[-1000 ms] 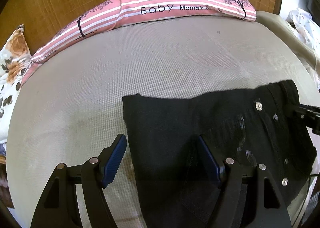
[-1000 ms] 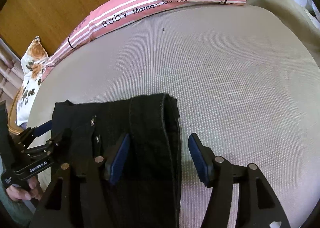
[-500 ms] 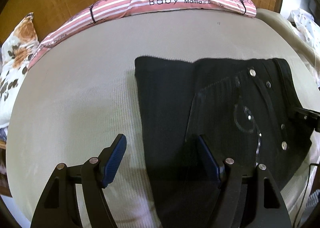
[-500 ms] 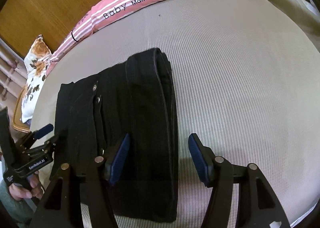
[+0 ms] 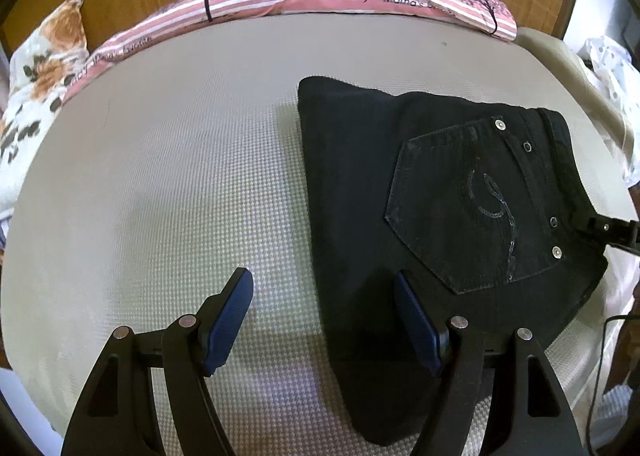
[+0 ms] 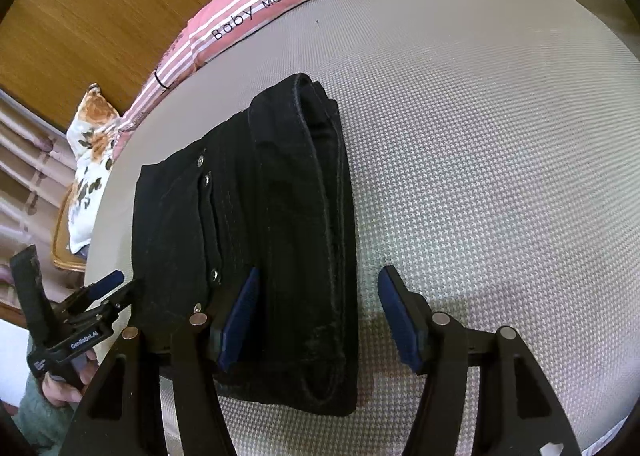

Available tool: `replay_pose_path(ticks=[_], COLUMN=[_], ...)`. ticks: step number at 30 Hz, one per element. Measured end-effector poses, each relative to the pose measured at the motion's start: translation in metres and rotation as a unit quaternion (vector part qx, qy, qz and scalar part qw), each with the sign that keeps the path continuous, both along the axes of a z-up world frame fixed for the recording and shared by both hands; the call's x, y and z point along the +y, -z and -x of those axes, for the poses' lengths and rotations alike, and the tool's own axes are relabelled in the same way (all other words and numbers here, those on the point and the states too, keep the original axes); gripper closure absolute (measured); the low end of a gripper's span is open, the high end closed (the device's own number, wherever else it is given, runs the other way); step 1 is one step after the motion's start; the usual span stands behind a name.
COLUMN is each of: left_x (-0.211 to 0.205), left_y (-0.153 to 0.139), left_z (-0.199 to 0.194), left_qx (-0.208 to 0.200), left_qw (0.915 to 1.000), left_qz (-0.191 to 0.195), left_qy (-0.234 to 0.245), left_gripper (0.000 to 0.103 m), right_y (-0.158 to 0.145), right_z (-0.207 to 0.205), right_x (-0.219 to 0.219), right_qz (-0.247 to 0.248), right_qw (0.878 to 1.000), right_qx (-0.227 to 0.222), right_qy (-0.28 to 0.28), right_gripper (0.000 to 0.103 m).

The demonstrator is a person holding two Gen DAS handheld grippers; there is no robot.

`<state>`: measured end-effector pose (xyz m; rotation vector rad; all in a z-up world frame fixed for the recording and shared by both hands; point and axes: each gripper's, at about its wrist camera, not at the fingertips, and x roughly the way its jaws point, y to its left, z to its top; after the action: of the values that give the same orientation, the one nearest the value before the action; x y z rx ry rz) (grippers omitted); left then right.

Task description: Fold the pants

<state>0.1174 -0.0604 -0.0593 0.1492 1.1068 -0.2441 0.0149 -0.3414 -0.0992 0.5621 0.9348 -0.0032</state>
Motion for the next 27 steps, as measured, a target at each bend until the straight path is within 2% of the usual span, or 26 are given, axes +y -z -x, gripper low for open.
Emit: replay_pose_path(ticks=[6,10,16,18,19,20,26,27], left_x=[0.009,0.016,0.025,0.028,0.029,0.031,0.030,0.030], left_y=[0.008,0.014,0.014,0.013,0.013,0.013,0.014,0.015], left_z=[-0.008,-0.016,-0.022,-0.022,-0.022,-0.022,-0.027,-0.029], left_qx=[0.027,0.049,0.066,0.075,0.083,0.091,0.133,0.144], left_qw=[0.9990,0.9963,0.9924,0.9906,0.9884,0.9857,0.9699,0.9644], left_qz=[0.032,0.068,0.103,0.114,0.127,0.141,0.204,0.222], left_qy=[-0.012,-0.018,-0.015,-0.011,-0.009,-0.007,-0.004,-0.006], left_gripper=[0.029,0.029,0.029,0.029,0.029,0.029,0.029,0.029], right_y=[0.001,0.003,0.009,0.011,0.012,0.013,0.019,0.020], right_z=[-0.001,0.001,-0.001,-0.004,-0.004,-0.006,-0.018,-0.019], right_x=[-0.007,-0.013,-0.024,-0.027,-0.028,-0.029,-0.037,-0.038], right_qz=[-0.022,-0.045,-0.111,-0.126,-0.130,-0.131,-0.173,-0.180], right_qw=[0.999,0.998,0.991,0.989,0.989,0.989,0.982,0.981], right_qx=[-0.001,-0.008,-0.014,-0.014,-0.014,-0.013,-0.019,-0.019], right_qy=[-0.024,-0.044,-0.070,-0.073,-0.072,-0.072,-0.072,-0.072], right_gripper=[0.043,0.040,0.040,0.044,0.051,0.054,0.057,0.057])
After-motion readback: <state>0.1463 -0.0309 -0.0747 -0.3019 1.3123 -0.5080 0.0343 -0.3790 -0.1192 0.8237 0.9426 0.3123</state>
